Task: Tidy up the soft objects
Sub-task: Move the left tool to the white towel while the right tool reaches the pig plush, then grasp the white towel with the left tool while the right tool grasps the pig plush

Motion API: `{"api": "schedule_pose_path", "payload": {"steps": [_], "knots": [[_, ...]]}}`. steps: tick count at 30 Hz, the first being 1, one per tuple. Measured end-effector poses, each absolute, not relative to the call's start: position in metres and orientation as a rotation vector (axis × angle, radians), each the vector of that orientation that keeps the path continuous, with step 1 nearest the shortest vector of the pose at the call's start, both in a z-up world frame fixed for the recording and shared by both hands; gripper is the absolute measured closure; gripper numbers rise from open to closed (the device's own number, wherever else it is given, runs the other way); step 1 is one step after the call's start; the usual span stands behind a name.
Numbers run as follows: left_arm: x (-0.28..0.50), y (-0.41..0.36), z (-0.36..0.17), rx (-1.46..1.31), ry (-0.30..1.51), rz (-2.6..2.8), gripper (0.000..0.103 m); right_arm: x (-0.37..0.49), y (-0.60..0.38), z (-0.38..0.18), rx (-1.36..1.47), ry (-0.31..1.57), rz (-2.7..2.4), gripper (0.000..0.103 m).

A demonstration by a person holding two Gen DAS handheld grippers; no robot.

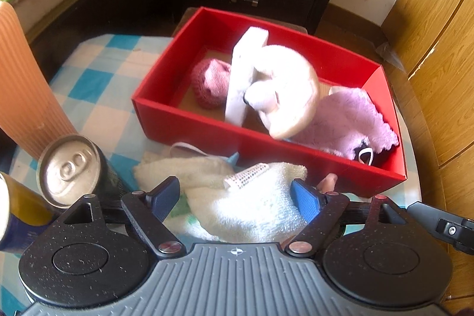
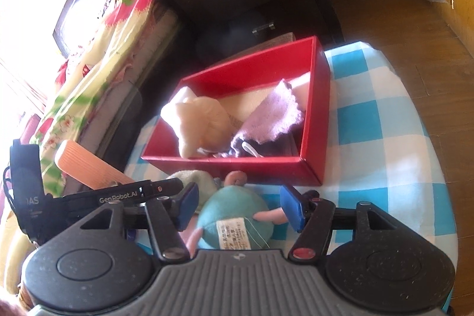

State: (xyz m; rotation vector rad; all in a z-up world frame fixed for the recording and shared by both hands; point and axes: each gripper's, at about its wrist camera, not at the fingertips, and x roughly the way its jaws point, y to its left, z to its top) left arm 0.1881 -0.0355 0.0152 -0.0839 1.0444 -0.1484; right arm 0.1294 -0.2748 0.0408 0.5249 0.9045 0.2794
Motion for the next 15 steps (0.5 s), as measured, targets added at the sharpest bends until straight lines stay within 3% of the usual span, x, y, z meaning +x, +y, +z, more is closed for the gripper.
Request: {"api": "schedule_pose_path", "payload": {"steps": [10,13,15], "knots": [[0.190,-0.039,0.007,-0.085,1.050,-0.145,0.023,0.138,-0.262,0.033,0.450,0.952,0.246,0.057],[0.185,-0.039,0.005,-0.077,1.039,-0.142,0.033,0.141,-0.256,0.031,0.428,0.965,0.248,0.056],[0.180,-0.038,0.003,-0.085,1.029,-0.142,0.055,0.142,-0.253,0.029,0.422,0.973,0.250,0.056]]}}
